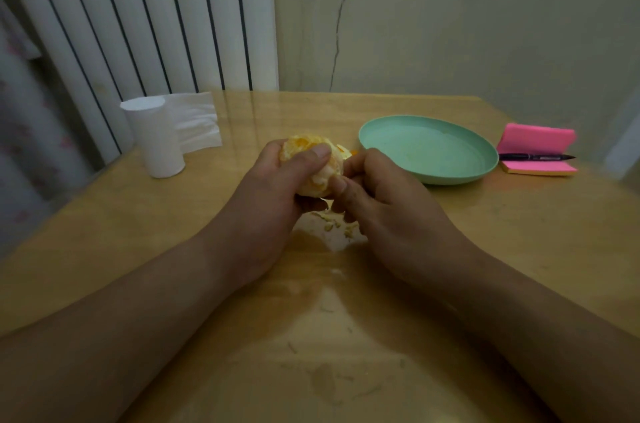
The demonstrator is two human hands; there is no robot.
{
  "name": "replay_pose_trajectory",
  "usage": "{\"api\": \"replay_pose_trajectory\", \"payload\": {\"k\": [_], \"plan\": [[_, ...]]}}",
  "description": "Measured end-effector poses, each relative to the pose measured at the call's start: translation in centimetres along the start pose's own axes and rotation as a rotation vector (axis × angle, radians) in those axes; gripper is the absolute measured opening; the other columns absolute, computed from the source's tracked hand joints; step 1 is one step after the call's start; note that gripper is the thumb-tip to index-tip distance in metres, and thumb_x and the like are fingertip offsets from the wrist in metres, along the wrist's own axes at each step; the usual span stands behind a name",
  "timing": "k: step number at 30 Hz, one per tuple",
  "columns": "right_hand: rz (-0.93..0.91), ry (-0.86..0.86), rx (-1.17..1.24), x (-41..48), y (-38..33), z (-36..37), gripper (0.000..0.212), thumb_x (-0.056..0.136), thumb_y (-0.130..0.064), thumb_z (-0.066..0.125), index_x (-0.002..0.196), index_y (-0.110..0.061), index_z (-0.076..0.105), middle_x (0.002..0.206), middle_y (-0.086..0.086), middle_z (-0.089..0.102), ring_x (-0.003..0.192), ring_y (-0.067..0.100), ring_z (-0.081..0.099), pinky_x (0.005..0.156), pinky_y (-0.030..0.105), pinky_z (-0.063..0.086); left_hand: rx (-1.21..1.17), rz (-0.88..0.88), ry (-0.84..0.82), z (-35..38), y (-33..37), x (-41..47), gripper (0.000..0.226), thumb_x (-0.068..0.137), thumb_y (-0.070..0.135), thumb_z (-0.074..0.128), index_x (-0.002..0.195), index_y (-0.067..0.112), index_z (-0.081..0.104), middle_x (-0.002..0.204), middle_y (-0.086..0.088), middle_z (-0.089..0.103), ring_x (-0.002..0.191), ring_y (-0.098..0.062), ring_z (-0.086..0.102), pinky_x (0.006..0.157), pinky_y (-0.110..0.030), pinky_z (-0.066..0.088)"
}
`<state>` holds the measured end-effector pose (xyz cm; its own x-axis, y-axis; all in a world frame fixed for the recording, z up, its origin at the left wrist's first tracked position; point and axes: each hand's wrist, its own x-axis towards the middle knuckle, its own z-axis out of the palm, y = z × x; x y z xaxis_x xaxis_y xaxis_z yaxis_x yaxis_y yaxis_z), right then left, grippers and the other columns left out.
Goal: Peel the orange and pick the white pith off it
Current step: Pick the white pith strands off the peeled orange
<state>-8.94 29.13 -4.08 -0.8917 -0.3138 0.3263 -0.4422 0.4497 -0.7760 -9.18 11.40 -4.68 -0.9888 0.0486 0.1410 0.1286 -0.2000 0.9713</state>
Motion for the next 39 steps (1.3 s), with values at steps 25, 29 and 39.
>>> {"api": "replay_pose_trajectory", "payload": {"k": [25,29,39], "plan": [[0.01,0.224,0.072,0.0,-1.2,1.3,0.014,0.102,-0.029,0.057,0.096,-0.018,0.062,0.083,-0.002,0.066,0.076,0.016,0.061,0.069,0.045,0.055,0.101,0.057,0.025,1.4,-0.2,-0.7,0.054,0.093,0.046,0.07,0.14,0.027,0.052,0.126,-0.007,0.073,0.114,-0.027,0.075,0.102,-0.054,0.058],[0.055,0.117,0.155,-0.1,-0.9,0.6,0.013,0.107,-0.031,0.054,0.108,-0.021,0.063,0.093,0.004,0.07,0.082,0.019,0.064,0.072,0.043,0.057,-0.01,0.025,0.028,0.8,0.1,-0.3,0.05,0.1,0.04,0.068,0.14,0.014,0.054,0.129,-0.018,0.071,0.119,-0.036,0.072,0.107,-0.057,0.055],[0.078,0.005,0.186,0.0,0.1,-0.4,0.017,0.107,-0.04,0.056,0.109,-0.025,0.062,0.088,-0.006,0.074,0.076,0.005,0.065,0.069,0.027,0.049,-0.12,-0.037,-0.015,0.3,0.5,-0.3,0.046,0.104,0.036,0.061,0.136,0.003,0.056,0.124,-0.021,0.073,0.108,-0.032,0.074,0.098,-0.047,0.059]]}}
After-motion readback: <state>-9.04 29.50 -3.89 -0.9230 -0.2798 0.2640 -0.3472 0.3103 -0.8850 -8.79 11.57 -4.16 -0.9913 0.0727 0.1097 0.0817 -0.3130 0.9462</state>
